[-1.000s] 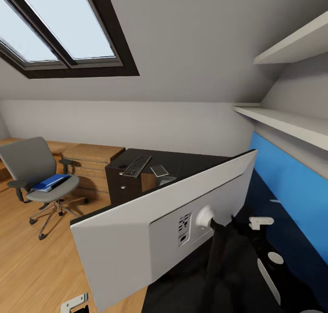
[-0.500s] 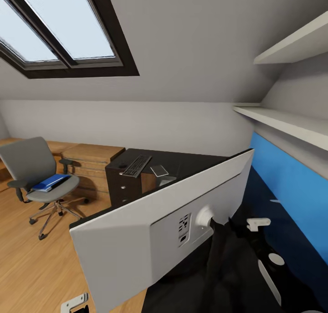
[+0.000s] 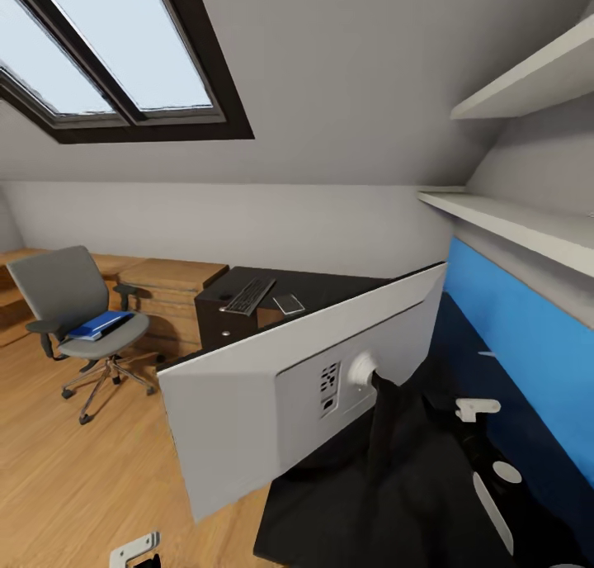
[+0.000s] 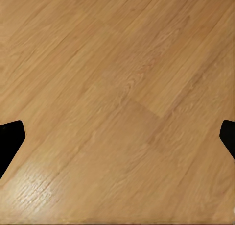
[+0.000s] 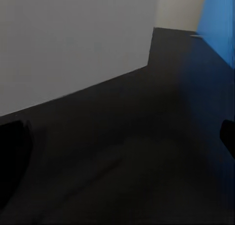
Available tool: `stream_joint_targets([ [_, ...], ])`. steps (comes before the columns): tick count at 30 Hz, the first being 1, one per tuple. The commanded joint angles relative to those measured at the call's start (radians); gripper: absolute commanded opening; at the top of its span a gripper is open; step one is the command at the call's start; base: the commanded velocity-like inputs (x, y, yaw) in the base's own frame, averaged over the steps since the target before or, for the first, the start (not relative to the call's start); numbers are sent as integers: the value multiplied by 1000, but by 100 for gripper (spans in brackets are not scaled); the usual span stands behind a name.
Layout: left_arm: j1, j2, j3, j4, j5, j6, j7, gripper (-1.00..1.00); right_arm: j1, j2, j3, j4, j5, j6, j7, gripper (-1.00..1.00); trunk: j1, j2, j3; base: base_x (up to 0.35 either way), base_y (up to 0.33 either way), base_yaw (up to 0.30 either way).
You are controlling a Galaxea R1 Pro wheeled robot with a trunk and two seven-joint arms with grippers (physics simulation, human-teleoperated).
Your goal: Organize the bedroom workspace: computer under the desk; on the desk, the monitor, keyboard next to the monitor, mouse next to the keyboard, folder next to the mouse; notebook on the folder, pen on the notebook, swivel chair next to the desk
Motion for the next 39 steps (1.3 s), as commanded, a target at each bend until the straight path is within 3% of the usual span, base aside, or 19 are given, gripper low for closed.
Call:
stream_joint_targets([
  [1, -1, 0, -2, 0, 11, -4, 2, 100, -1, 0, -3, 1, -7, -3, 8, 100, -1, -1, -1, -327, 0, 0],
  [16, -1, 0, -1, 0, 11, -4, 2, 100, -1, 3, -5, 1, -8, -7, 7, 100, -1, -1, -1, -334, 44, 0],
  [21, -1, 0, -1, 0, 12, -4, 2, 100, -1, 10, -1, 4, -7, -5, -57, 100, -1, -1, -1, -321, 136, 0],
  [32, -1, -3, -1, 0, 11, -5, 2, 100, -2, 107, 5, 25, -3, -6, -257, 100, -1, -1, -1, -119, 66, 0],
  [39, -1, -3, -1, 0, 11, -37, 2, 100, -22, 126, 5, 133, -3, -8, -306, 100, -1, -1, -1, -7, 4, 0],
])
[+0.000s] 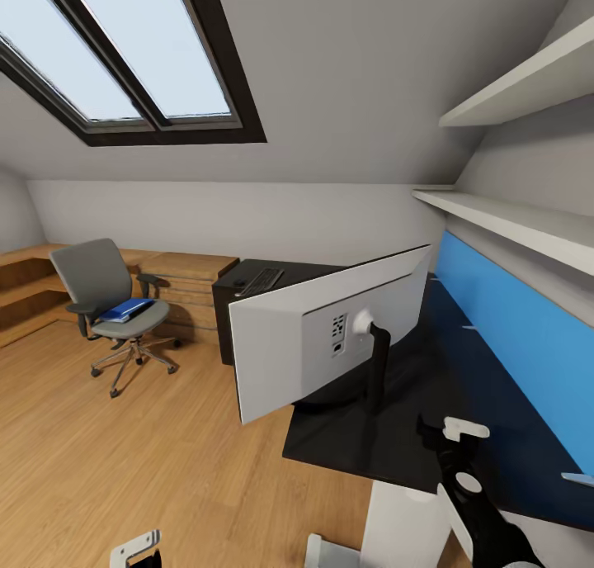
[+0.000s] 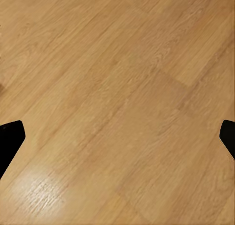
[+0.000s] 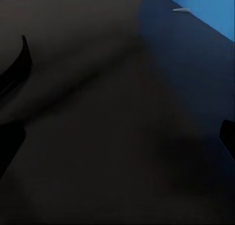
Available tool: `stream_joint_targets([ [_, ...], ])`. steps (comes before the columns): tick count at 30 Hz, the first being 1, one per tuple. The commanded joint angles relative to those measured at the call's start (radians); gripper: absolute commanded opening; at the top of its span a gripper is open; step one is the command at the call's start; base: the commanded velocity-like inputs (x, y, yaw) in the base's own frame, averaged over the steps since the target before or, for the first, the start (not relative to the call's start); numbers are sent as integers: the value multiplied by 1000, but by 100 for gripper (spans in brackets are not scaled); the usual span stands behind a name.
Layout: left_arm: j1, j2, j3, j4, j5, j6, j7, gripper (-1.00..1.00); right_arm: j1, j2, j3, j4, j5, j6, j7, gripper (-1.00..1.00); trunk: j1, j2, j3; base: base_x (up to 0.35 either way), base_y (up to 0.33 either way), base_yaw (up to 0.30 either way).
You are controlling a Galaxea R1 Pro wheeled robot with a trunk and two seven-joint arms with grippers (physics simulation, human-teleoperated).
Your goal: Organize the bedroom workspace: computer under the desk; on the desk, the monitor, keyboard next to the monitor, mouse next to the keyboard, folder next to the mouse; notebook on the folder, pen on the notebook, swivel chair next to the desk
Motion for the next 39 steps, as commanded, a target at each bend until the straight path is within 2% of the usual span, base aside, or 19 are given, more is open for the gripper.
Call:
stream_joint_targets([
  [1, -1, 0, -2, 0, 11, -11, 1, 100, -3, 1, 1, 6, -7, -5, -3, 100, 0, -1, -1, -2, 1, 0],
  [8, -1, -1, -2, 0, 11, -38, 1, 100, -12, 34, 0, 22, -7, -14, -8, 100, 0, -1, -1, 0, 0, 0],
  [9, -1, -3, -4, 0, 11, -42, 1, 100, -14, 60, 2, 25, -6, -55, -47, 100, 0, -1, -1, 0, 0, 0],
  [11, -1, -4, -7, 0, 11, -43, 2, 100, -14, 73, 3, 24, -5, -69, -68, 100, 0, -1, -1, 0, 0, 0],
  [13, -1, -5, -16, 0, 11, -43, 3, 100, -14, 96, 9, 21, 4, -83, -102, 100, 0, -1, -1, 0, 0, 0],
  [16, -1, -5, -25, 0, 11, -43, 4, 100, -14, 115, 28, 20, 27, -91, -130, 100, 0, -1, -1, 0, 0, 0],
  [17, -1, -5, -33, 0, 11, -43, 5, 100, -14, 129, 74, 18, 80, -96, -154, 100, 0, -1, -1, 0, 0, 0],
  [21, -1, -6, -36, 0, 11, -44, 6, 100, -13, 135, 107, 19, 108, -98, -158, 100, 0, -1, -1, 0, 0, 0],
  [24, -1, -8, -37, 0, 11, -44, 6, 100, -13, 138, 117, 19, 114, -101, -157, 100, 0, -1, -1, 0, 0, 0],
  [31, -1, -11, -37, 0, 11, -44, 5, 100, -12, 139, 136, 19, 119, -125, -157, 100, 0, -1, -1, 0, 0, 0],
  [32, -1, -12, -38, 0, 11, -44, 5, 100, -11, 138, 158, 20, 120, -138, -157, 100, 0, -1, -1, 32, 0, 0],
  [33, -1, -12, -38, 0, 11, -44, 5, 100, -11, 138, 162, 20, 120, -143, -157, 100, 0, -1, -1, 71, 0, 0],
  [39, -1, -12, -39, 0, 11, -44, 4, 100, -11, 138, 177, 24, 120, -192, -157, 100, 0, -1, -1, 211, 0, 0],
])
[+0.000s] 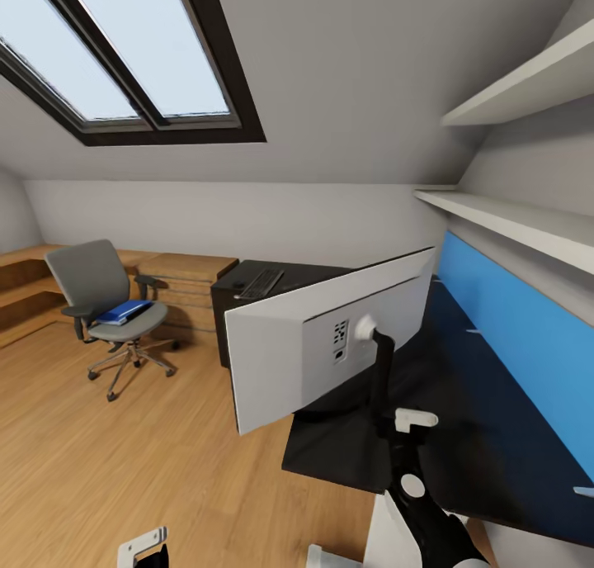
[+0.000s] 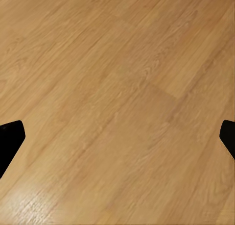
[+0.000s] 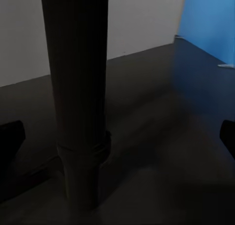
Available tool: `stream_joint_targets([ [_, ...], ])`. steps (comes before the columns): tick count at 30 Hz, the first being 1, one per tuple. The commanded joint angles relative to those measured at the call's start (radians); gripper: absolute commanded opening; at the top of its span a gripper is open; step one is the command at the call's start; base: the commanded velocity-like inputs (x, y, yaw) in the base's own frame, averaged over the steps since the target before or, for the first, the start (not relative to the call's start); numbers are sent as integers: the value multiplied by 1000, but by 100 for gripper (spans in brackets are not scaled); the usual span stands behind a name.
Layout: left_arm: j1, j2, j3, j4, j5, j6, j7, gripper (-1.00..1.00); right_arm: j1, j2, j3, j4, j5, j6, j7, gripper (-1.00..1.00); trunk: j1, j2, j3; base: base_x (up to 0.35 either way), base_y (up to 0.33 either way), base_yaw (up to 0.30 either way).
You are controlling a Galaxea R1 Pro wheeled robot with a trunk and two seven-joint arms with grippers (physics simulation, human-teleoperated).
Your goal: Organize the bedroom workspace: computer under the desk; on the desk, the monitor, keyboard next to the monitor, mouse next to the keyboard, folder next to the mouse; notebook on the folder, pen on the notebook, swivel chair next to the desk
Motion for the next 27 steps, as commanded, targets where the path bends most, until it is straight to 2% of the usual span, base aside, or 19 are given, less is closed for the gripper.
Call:
stream_joint_targets([
  [1, -1, 0, -2, 0, 10, -4, 1, 100, -1, 0, 4, 1, 5, -2, -9, 100, 0, -1, -1, 193, 0, 0],
  [27, -1, 0, -3, 12, 10, -4, 1, 100, 0, -2, 6, 5, 7, -10, -8, 100, 0, -1, -1, 80, 13, 0],
])
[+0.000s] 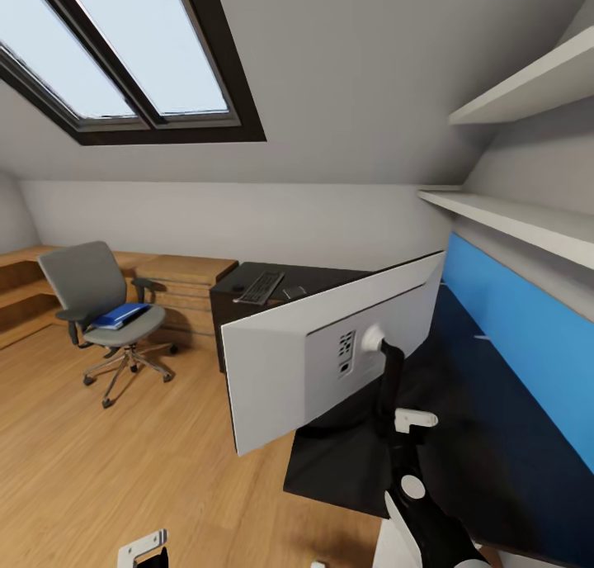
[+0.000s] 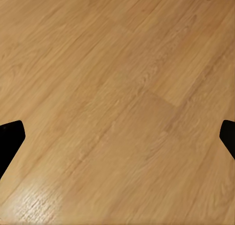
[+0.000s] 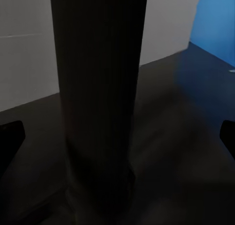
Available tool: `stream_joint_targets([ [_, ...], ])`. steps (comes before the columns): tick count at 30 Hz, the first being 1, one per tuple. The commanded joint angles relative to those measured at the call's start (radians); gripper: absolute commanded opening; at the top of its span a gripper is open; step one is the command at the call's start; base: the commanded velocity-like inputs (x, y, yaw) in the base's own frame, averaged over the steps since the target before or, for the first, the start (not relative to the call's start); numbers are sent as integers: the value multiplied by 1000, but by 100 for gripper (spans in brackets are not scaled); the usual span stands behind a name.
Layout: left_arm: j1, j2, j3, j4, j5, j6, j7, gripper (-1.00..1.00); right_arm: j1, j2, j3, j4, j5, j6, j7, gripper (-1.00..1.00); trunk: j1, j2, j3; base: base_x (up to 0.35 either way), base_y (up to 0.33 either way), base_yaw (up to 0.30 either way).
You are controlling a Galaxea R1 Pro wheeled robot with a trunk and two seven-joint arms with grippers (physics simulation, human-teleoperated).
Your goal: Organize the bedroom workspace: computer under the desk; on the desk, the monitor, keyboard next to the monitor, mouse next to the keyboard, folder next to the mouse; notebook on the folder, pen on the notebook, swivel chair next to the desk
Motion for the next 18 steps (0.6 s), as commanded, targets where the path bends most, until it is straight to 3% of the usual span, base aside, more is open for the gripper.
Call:
stream_joint_targets([
  [1, -1, 0, -2, 1, 10, -4, 1, 100, -1, -1, 3, 1, 5, 0, -9, 100, 0, -1, -1, 183, 1, 0],
  [7, -1, 0, -3, 2, 10, -4, 1, 100, 0, -2, 2, 2, 5, 0, -9, 100, 0, -1, -1, 122, 0, 0],
  [18, -1, 0, -3, 3, 10, -4, 1, 100, -1, -2, 7, 31, 7, -1, -9, 100, 0, -1, -1, 9, 0, 0],
])
